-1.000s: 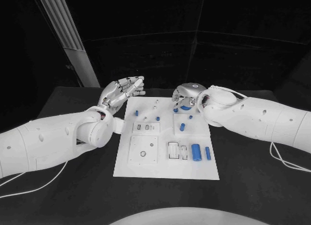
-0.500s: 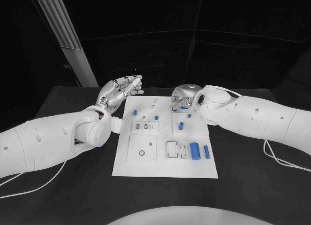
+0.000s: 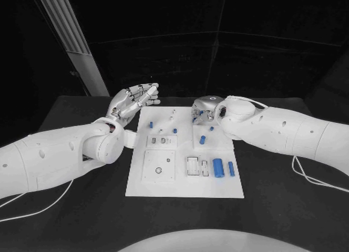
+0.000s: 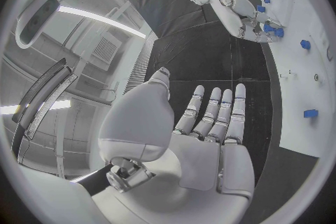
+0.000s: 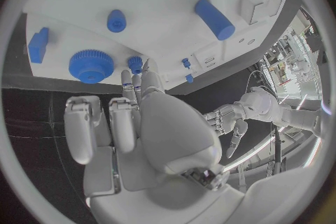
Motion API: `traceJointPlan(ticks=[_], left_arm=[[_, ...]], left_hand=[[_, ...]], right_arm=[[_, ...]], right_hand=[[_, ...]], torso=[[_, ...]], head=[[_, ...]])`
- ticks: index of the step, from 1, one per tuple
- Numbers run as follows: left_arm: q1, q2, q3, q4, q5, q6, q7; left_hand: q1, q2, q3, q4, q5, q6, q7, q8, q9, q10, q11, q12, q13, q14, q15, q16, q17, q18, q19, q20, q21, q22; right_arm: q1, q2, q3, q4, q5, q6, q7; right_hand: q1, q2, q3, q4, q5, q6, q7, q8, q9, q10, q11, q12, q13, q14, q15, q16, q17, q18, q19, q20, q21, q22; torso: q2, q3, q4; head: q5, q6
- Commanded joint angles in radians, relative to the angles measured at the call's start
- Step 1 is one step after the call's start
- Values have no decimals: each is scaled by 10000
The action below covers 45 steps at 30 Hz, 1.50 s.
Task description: Assemble the parts on the task board
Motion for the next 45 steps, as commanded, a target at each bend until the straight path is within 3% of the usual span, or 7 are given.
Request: traceJointPlan(ticks=[1,26,31,36,41,45], left_arm=[[23,13,7,-1,-26,131,2667],[24,30,7,-30,-26,136,2600],[23,39,7,-59,-26,137,2590],[23,43,7,-80,-26,136,2587],[23,35,7,-77,-26,145,2581],[23,19,7,-67,-26,145,2581]], left_hand=[[-25,94,67,0,23,-82,1245,36,-16,-72,0,-32,-9,-65,-21,-45,3,36,-49,1,-19,-14],[0,142,69,-4,29,-122,1247,78,-19,-85,3,-34,-8,-88,-17,-48,5,33,-49,1,-15,-19],[9,156,69,-6,32,-132,1248,89,-20,-88,4,-34,-7,-92,-16,-48,5,32,-49,1,-14,-20],[9,156,69,-6,32,-132,1248,89,-20,-88,4,-34,-7,-92,-16,-48,5,32,-49,1,-14,-20],[14,161,69,-6,33,-138,1248,95,-20,-90,4,-34,-7,-94,-16,-47,6,32,-49,1,-13,-20],[24,172,69,-8,36,-147,1248,106,-21,-93,5,-33,-7,-98,-15,-46,6,31,-49,1,-12,-21]], right_arm=[[7,22,6,-30,-124,360,-245],[-51,177,5,-225,-127,345,-199],[-67,183,5,-225,-127,212,-90],[-78,169,5,-200,-127,73,19],[-99,119,6,-95,-127,-343,156],[-111,39,7,37,-125,-1014,287]], right_hand=[[107,31,22,60,2,80,-18,-87,12,104,0,-83,-1,816,-62,27,1292,-74,1054,-96,32,2633],[390,321,102,236,2,421,-88,-312,45,713,-111,-452,-8,817,-157,21,1278,-74,1054,-178,32,2633],[552,517,214,256,4,699,-146,-266,75,994,-168,-516,-7,819,-201,21,1286,-74,1054,-213,32,2633],[819,654,356,176,4,1022,-228,-188,111,1261,-242,-599,-13,830,-261,25,1340,-74,1054,-263,32,2633],[944,657,382,182,4,1350,-216,-125,141,1533,-243,-747,-18,835,-282,26,1358,-74,1054,-306,32,2633],[982,632,368,212,3,1448,-200,-143,136,1659,-226,-859,-20,836,-269,26,1359,-74,1054,-305,32,2633]], torso=[[-1,-2,-7],[3,-3,-7],[8,-2,-14],[-5,-8,-1],[4,4,-7],[4,3,-3]], head=[[-3,-10],[-4,-34],[68,4],[25,-18],[64,-52],[94,-15]])
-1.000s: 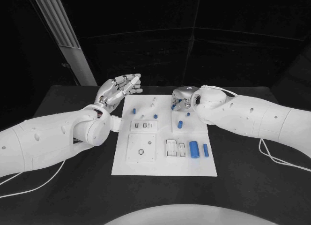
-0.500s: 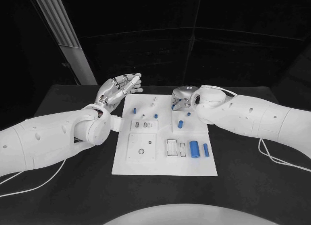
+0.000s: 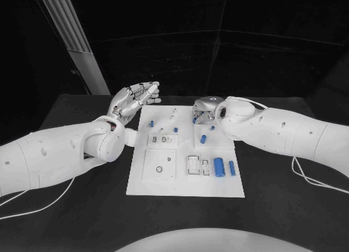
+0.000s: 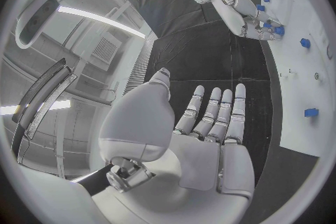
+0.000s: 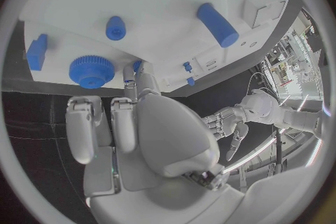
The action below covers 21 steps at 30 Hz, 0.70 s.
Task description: Assemble the parts on the task board
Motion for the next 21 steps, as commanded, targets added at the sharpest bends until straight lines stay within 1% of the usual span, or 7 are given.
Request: traceJointPlan(ticks=[1,8,12,15,17,20,21], left_arm=[[21,-13,7,16,-25,117,2580],[21,-40,7,22,-25,115,2588],[20,-25,7,0,-25,130,2587],[20,-8,7,-26,-25,140,2588],[19,2,7,-40,-26,143,2592],[19,15,7,-55,-26,148,2598],[19,22,7,-63,-26,148,2599]], left_hand=[[15,87,69,-8,36,-76,1250,41,-13,-93,5,-34,-7,-61,21,-47,6,31,-49,1,-12,-16],[15,87,69,-8,36,-76,1250,41,-13,-93,5,-34,-7,-61,21,-47,6,31,-49,1,-12,-16],[29,100,69,-9,42,-90,1251,55,-14,-96,5,-33,-6,-66,22,-45,7,30,-49,1,-10,-17],[36,107,69,-10,46,-97,1252,62,-15,-98,6,-33,-6,-69,23,-45,7,30,-49,1,-10,-18],[36,107,69,-10,46,-97,1252,62,-15,-98,6,-33,-6,-69,23,-45,7,30,-49,1,-10,-18],[36,107,69,-10,46,-97,1252,62,-15,-98,6,-33,-6,-69,23,-45,7,30,-49,1,-10,-18],[36,107,69,-10,46,-97,1252,62,-15,-98,6,-33,-6,-69,23,-45,7,30,-49,1,-10,-18]], right_arm=[[0,-57,-2,141,-45,-1072,346],[-2,-249,5,447,88,-2825,930],[3,-314,13,605,201,-3388,1249],[8,-282,26,627,246,-3633,1418],[11,-204,34,558,262,-3703,1494],[14,-50,42,404,274,-3708,1572],[15,39,45,309,277,-3692,1602]], right_hand=[[131,373,12,71,11,108,-6,11,47,106,30,-89,-14,838,-51,28,1366,-76,1055,-87,32,2634],[193,335,-6,108,12,204,35,-33,34,269,67,-229,-11,845,-20,32,1401,-76,1055,-70,32,2634],[231,328,-8,129,11,260,60,-54,30,357,93,-305,-11,851,1,35,1431,-76,1055,-56,32,2634],[241,323,-11,140,11,280,64,-64,28,387,100,-338,-12,852,9,36,1434,-76,1055,-49,32,2634],[246,321,-13,145,11,288,66,-68,27,399,102,-353,-12,853,12,37,1439,-76,1055,-47,32,2634],[255,320,-12,148,11,293,69,-75,25,408,105,-371,-13,853,15,37,1444,-76,1055,-44,32,2634],[283,320,-7,150,12,299,74,-95,19,423,111,-415,-15,855,21,38,1453,-76,1055,-37,32,2634]], torso=[[2,3,5],[0,-13,-9],[1,-12,-14],[3,-12,3],[11,-13,14],[30,-7,23],[30,-8,21]], head=[[29,40],[54,118],[83,138],[82,154],[82,189],[129,274],[166,305]])
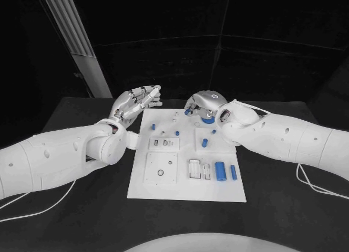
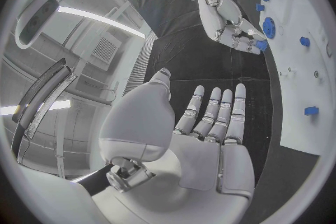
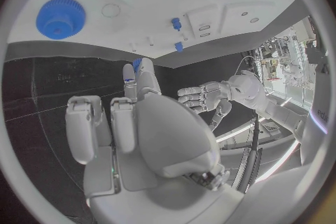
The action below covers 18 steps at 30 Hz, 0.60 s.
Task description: Assemble the parts on the task board
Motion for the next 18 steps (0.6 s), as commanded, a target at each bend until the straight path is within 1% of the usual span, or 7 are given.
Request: traceJointPlan(ticks=[1,2,4,7,9,11,18], left_arm=[[19,25,7,-17,-26,129,2599],[19,28,7,-22,-26,128,2601],[19,32,7,-29,-26,129,2602],[20,40,7,-36,-26,127,2607],[20,41,7,-30,-26,126,2610],[21,40,7,-18,-26,125,2613],[32,34,8,6,-26,120,2615]], left_hand=[[-5,67,69,-10,46,-98,1251,62,-16,-98,6,-33,-6,-69,22,-45,8,29,-49,0,-10,-10],[-5,67,69,-10,46,-98,1251,62,-16,-98,6,-33,-6,-69,22,-45,8,29,-49,0,-10,-10],[-5,67,69,-10,46,-98,1251,62,-16,-98,6,-33,-6,-69,22,-45,8,29,-49,0,-10,-10],[-5,67,69,-10,46,-98,1251,62,-16,-98,6,-33,-6,-69,22,-45,8,29,-49,0,-10,-10],[-5,67,69,-10,46,-98,1251,62,-16,-98,6,-33,-6,-69,22,-45,8,29,-49,0,-10,-10],[-5,67,69,-10,46,-98,1251,62,-16,-98,6,-33,-6,-69,22,-45,8,29,-49,0,-10,-10],[11,84,67,-10,56,-119,1252,82,-18,-106,7,-34,-6,-78,24,-44,8,27,-51,0,-9,-12]], right_arm=[[26,186,14,-211,84,-551,475],[27,263,16,-303,85,-521,494],[27,376,18,-444,87,-481,513],[27,615,21,-764,79,-391,525],[26,737,22,-933,45,-330,515],[25,884,23,-1137,-12,-249,482],[23,1252,24,-1660,-208,31,289]], right_hand=[[117,494,-6,45,42,73,21,-80,12,104,5,-96,-15,855,21,39,1455,-75,1055,-37,32,2635],[117,494,-6,45,42,73,21,-80,12,104,5,-96,-15,855,21,39,1455,-75,1055,-37,32,2635],[127,494,-4,49,42,72,23,-91,8,106,9,-118,-16,856,24,40,1461,-75,1055,-34,32,2635],[164,494,3,57,43,69,33,-128,-2,115,19,-193,-17,859,34,42,1475,-75,1055,-24,32,2635],[177,494,6,57,43,68,36,-139,-5,118,22,-214,-17,860,36,43,1482,-75,1055,-22,32,2635],[177,494,6,57,43,68,36,-139,-5,118,22,-214,-17,860,36,43,1482,-75,1055,-22,32,2635],[215,491,13,63,43,61,43,-180,-16,127,31,-289,-17,861,46,44,1488,-75,1055,-11,32,2635]], torso=[[35,0,32],[27,0,26],[46,-2,47],[92,-12,98],[94,-10,100],[139,-17,144],[229,-46,225]], head=[[85,98],[111,108],[120,141],[114,237],[142,260],[147,299],[107,348]])
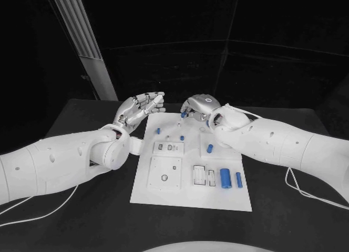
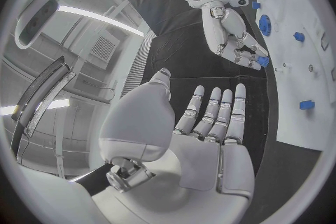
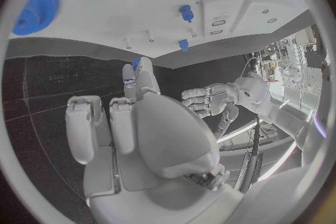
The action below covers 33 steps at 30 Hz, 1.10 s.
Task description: Assemble the parts on the task board
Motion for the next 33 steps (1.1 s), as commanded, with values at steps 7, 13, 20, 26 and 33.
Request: traceJointPlan(ticks=[7,13,20,26,33], left_arm=[[45,6,7,39,-26,110,2615],[51,23,7,27,-26,118,2615],[54,30,7,26,-26,130,2612],[54,53,7,8,-26,141,2609],[54,52,8,7,-27,143,2601]], left_hand=[[15,88,66,-10,58,-111,1247,80,-17,-101,1,-34,-6,-80,24,-44,8,27,-52,1,-8,-14],[16,89,66,-10,59,-112,1247,82,-18,-102,1,-34,-6,-81,24,-44,8,27,-52,1,-8,-14],[24,98,64,-10,65,-124,1248,92,-19,-106,2,-34,-6,-86,25,-44,9,26,-53,1,-8,-16],[29,105,62,-10,69,-133,1248,99,-20,-110,3,-35,-6,-91,25,-44,9,25,-54,1,-8,-17],[33,109,61,-10,72,-139,1249,103,-20,-112,3,-35,-6,-93,26,-44,9,24,-55,0,-7,-17]], right_arm=[[20,337,9,-540,-294,384,-168],[18,458,9,-794,-365,446,-253],[16,539,9,-984,-381,590,-282],[15,675,9,-1176,-383,608,-283],[14,742,9,-1269,-384,633,-257]], right_hand=[[43,684,8,49,43,25,12,-82,-22,99,-5,-86,-8,860,48,50,1476,-76,1055,-8,32,2627],[53,679,8,52,42,20,13,-98,-25,97,-3,-115,-9,860,50,51,1478,-76,1055,-5,32,2627],[55,676,4,68,42,13,18,-123,-31,94,4,-160,-9,856,55,48,1455,-76,1055,-1,32,2627],[55,676,4,68,42,13,18,-123,-31,94,4,-160,-9,856,55,48,1455,-76,1055,-1,32,2627],[51,675,0,83,42,13,20,-138,-33,95,9,-188,-8,853,58,47,1438,-76,1055,3,32,2627]], torso=[[164,-35,124],[172,-38,137],[171,-30,114],[167,-31,120],[160,-39,113]], head=[[-52,43],[-58,15],[-23,-42],[-46,-50],[-32,-71]])
